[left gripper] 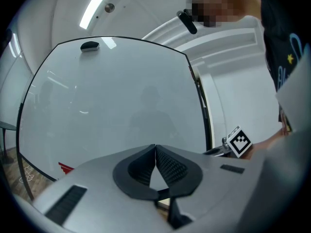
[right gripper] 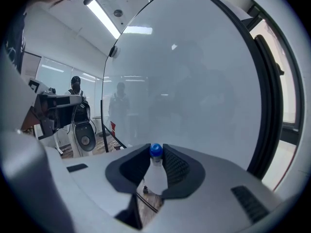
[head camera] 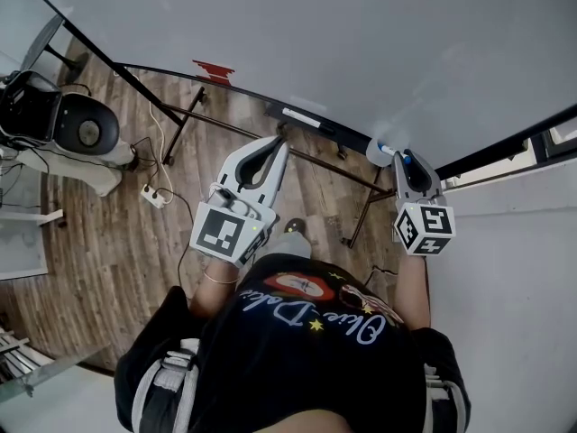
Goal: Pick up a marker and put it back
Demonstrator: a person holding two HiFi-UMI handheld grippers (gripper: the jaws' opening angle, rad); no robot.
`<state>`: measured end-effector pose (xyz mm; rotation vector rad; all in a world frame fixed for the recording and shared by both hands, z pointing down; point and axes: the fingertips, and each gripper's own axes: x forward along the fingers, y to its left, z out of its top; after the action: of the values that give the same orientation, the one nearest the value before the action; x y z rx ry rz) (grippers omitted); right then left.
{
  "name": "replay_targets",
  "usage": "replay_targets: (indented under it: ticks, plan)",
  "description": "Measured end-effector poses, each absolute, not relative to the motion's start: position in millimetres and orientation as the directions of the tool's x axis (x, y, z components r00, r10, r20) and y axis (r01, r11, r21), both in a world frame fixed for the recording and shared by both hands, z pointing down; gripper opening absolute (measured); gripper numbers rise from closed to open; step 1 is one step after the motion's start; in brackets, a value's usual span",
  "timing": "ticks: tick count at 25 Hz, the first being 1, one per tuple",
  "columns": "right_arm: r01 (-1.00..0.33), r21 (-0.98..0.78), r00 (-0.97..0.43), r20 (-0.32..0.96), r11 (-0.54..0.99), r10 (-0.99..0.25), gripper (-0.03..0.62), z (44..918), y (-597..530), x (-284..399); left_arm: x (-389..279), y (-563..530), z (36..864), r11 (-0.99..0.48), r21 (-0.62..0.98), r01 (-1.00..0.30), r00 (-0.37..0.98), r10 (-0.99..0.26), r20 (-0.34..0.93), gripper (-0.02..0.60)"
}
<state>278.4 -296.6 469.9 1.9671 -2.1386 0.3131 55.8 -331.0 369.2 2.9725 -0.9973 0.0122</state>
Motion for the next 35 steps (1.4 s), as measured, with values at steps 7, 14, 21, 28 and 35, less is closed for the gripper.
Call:
replay_targets:
  ticks: [7, 14, 21, 28, 35]
  plan:
    - [-0.997, -0.003, -0.079, 0.312, 0.083, -0.947, 0.075, 474, -297, 276, 52, -328, 370, -0.800, 0.003, -0.600, 0.800, -0.600, 0.005, 0.003]
    - [-0.995, 0.017, -0.084, 0.324, 0.094, -0.942, 0.075, 477, -299, 275, 50, -327, 372, -0.797, 0.008, -0.605, 0.797, -0.604, 0.009, 0.003]
    - [-0.994, 0.032, -0.087, 0.333, 0.104, -0.939, 0.077, 480, -302, 273, 47, -323, 370, -0.793, 0.001, -0.610, 0.793, -0.610, 0.004, 0.003]
    - [-0.994, 0.033, -0.087, 0.326, 0.103, -0.941, 0.077, 479, -303, 273, 44, -320, 369, -0.787, -0.001, -0.617, 0.787, -0.617, 0.002, 0.003]
    - [-0.995, 0.014, -0.086, 0.297, 0.095, -0.951, 0.087, 470, -302, 275, 47, -320, 371, -0.783, 0.003, -0.622, 0.783, -0.622, 0.020, 0.003]
